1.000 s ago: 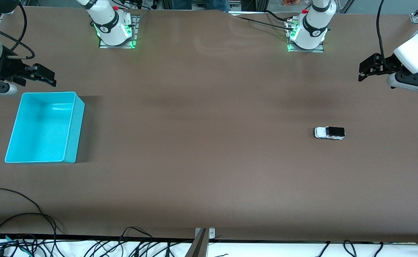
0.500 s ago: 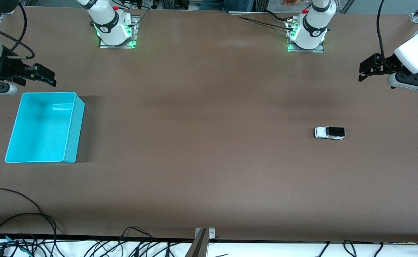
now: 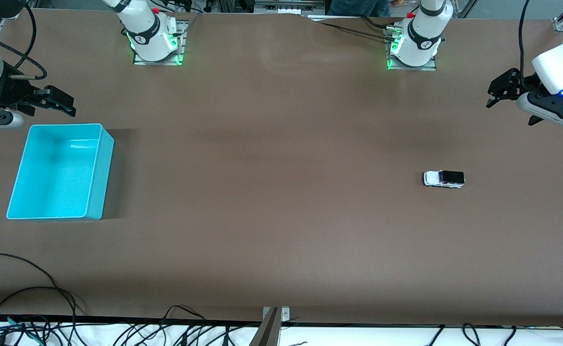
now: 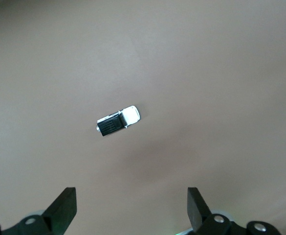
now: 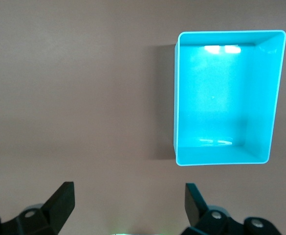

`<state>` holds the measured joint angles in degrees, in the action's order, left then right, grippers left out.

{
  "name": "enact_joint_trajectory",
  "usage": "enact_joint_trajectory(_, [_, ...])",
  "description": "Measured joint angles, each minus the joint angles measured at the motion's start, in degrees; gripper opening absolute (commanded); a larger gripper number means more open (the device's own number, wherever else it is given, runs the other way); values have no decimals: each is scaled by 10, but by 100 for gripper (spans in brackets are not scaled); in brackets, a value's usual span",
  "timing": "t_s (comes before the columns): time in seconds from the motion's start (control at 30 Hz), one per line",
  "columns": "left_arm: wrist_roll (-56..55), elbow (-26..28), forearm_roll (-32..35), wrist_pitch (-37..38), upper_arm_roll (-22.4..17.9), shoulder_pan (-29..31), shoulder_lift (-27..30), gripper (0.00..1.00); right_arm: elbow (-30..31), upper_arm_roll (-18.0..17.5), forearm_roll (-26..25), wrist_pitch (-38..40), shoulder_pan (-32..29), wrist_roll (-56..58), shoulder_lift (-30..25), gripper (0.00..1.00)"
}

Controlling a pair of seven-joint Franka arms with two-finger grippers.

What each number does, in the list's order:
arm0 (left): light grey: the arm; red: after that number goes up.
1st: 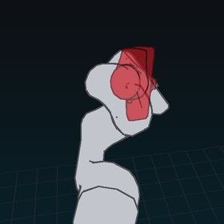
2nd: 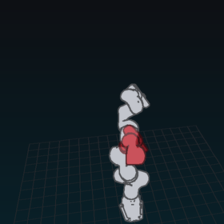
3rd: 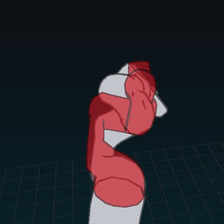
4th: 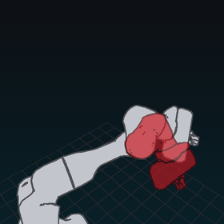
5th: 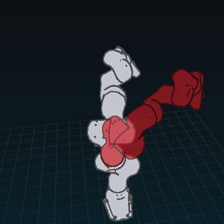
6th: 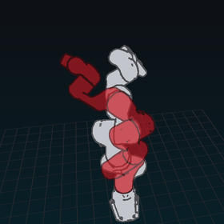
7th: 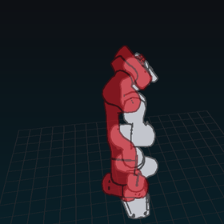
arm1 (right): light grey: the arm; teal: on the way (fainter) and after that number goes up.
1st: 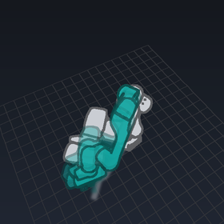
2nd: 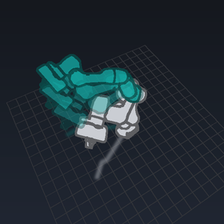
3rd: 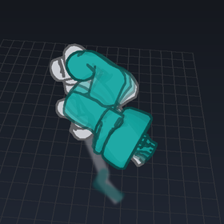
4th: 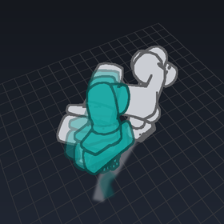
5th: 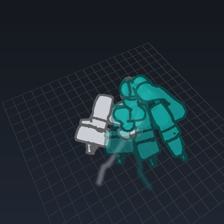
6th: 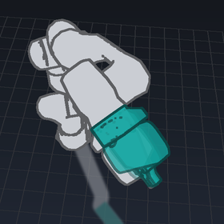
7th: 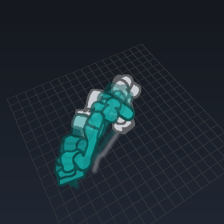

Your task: Wind and store white jeep toy

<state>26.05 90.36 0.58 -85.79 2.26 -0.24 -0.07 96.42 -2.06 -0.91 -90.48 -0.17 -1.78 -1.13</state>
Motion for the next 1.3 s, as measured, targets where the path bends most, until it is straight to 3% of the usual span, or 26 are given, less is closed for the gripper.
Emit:
enact_joint_trajectory(0.37, [138, 0, 0, -4, -1, 1, -15, 100, 0, 0, 0, 0, 0, 0, 0, 100])
enact_joint_trajectory(0.87, [436, 0, 4, -90, -7, 36, -36, 100, 0, 0, 0, 0, 0, 0, 0, 100])
enact_joint_trajectory(1.3, [475, 0, 4, -105, -7, 50, -76, 100, 0, 0, 0, 0, 0, 0, 0, 100])
